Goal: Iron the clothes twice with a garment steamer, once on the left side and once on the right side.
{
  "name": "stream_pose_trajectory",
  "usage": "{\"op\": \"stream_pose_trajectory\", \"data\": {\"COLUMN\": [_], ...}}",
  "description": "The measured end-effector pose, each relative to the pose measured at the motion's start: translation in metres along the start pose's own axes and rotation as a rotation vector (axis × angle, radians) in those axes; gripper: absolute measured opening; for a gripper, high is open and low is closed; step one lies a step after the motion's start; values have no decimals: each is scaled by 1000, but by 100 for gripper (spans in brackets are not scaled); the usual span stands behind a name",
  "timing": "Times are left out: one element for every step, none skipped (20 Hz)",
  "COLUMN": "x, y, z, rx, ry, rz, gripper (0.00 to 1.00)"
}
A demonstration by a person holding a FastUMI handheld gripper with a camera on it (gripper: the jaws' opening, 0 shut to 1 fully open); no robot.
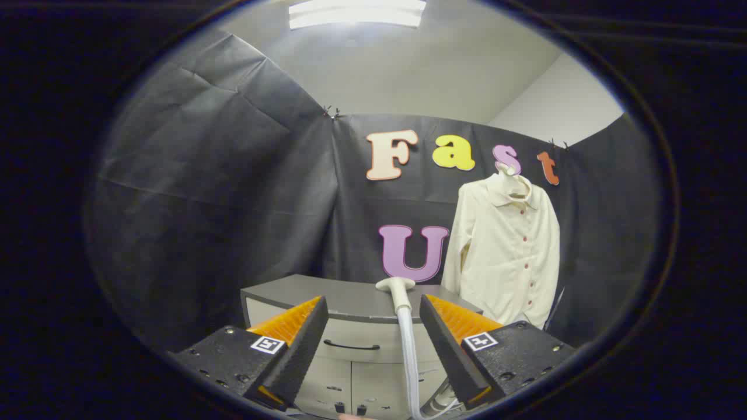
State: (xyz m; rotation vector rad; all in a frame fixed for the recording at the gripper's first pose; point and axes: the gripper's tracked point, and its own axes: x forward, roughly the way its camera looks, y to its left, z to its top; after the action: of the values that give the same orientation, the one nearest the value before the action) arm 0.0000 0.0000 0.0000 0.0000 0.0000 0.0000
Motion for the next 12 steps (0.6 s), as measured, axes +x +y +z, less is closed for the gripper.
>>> {"op": "stream_pose_trajectory", "data": {"x": [-1,-1,0,0,-1,-1,-2,-3,-4,-4,-5,-6], "y": [2,3,3,3,1,-1,-1,0,-1,-1,-1,-1], "z": [1,1,-1,-2,-3,-3,-3,-3,-2,-1,-3,-4], "rx": [2,7,11,8,1,-7,-13,-15,-15,-19,-26,-32], "ry": [1,7,16,22,24,24,21,15,9,7,7,10], "rz": [1,1,3,4,-1,-8,-10,-9,-10,-12,-11,-10], "gripper": [95,95,95,96,96,96,96,96,96,96,96,96]}}
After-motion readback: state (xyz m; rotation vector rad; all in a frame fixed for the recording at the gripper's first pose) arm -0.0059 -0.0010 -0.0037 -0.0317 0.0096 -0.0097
